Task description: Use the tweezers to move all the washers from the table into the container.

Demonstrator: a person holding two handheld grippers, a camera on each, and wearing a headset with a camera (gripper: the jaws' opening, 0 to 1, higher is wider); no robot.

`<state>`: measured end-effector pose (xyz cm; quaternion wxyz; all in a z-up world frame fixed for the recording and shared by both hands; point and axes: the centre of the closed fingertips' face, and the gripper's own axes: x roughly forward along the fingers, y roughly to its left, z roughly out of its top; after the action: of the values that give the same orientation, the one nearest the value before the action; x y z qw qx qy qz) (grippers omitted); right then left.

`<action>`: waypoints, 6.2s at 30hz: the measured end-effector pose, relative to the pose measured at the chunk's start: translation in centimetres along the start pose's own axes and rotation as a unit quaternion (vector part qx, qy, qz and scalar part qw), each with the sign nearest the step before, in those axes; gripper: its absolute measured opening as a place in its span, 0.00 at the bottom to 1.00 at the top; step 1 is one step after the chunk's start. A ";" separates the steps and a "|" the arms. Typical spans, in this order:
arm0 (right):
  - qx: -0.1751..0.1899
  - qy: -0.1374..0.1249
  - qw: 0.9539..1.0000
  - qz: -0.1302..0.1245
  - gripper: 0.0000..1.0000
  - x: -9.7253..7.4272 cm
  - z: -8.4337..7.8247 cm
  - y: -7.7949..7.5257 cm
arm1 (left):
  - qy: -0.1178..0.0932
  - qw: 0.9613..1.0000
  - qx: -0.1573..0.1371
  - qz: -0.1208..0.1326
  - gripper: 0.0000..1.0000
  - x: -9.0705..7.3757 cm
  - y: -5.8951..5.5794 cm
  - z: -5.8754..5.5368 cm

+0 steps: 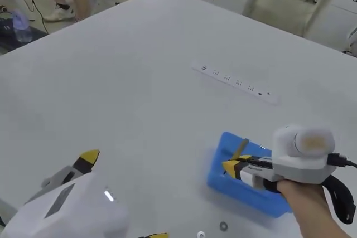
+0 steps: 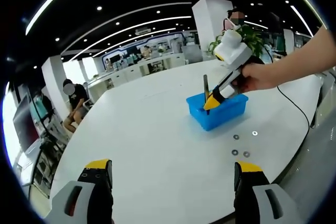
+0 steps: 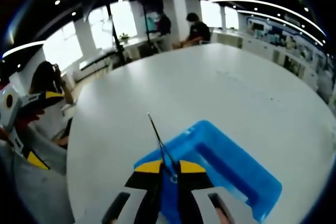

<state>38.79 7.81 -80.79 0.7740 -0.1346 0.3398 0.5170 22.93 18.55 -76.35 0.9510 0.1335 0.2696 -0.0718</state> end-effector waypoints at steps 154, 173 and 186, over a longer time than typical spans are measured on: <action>-0.031 0.035 0.997 -0.063 0.06 -1.1 -1.7 -1.1 | 0.026 0.998 0.056 -0.002 0.98 0.5 -0.4 -1.3; -0.023 0.055 0.996 -0.066 0.06 0.4 -2.7 -2.4 | 0.035 0.997 0.064 0.005 0.97 0.6 -0.2 -1.5; -0.013 0.055 0.997 -0.060 0.06 0.6 -2.7 -2.3 | 0.032 0.998 0.060 0.005 0.97 0.5 -0.2 -1.4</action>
<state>39.95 5.78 -83.48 0.7823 -0.1932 0.3660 0.4656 22.60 18.78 -77.82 0.9325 0.1941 0.2941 -0.0787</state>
